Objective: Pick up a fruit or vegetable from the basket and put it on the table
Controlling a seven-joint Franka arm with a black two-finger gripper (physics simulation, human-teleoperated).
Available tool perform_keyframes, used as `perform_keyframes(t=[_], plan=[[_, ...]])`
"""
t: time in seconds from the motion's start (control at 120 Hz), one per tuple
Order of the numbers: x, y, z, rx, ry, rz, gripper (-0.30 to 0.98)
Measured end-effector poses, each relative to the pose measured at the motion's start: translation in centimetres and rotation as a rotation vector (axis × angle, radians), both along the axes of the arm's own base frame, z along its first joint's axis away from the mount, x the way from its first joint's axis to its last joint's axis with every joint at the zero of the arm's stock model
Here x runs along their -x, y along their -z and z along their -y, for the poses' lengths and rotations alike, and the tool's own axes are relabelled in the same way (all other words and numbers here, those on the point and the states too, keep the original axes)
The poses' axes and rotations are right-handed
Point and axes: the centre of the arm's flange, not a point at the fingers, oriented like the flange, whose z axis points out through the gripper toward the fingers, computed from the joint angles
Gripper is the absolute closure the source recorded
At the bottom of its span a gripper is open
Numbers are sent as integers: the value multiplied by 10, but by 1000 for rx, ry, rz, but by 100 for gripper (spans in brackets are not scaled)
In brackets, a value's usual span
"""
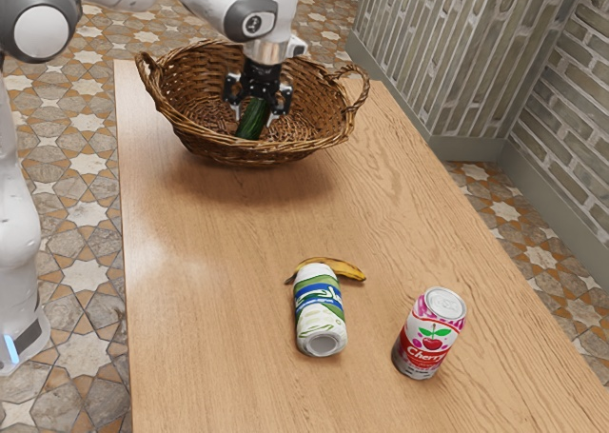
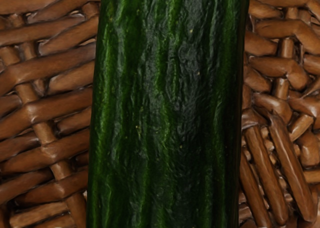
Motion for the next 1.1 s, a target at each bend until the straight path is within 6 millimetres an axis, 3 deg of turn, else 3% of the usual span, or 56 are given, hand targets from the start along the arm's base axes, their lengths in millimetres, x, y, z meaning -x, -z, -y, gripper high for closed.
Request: perform_keyframes(t=[0.225, 0.325, 0.383, 0.425, 0.633, 0.767, 0.833, 0.908, 0.975, 1.042, 1.1], plan=[[-5, 10, -3, 3, -13, -5, 31], [-4, 12, -8, 4, -30, -6, 21], [-3, 14, -11, 4, -46, -9, 6], [-3, 14, -13, 3, -54, -9, 2], [-4, 7, -7, -6, -66, 6, 39], [-7, 6, -2, -8, -69, 8, 48], [-5, -4, 1, -27, -81, 19, 48], [-1, -35, 17, -74, -63, 63, 50], [0, -87, 54, -136, 0, 150, 50], [2, -162, 96, -222, 66, 280, 51], [-1, -227, 145, -314, 142, 393, 50]])
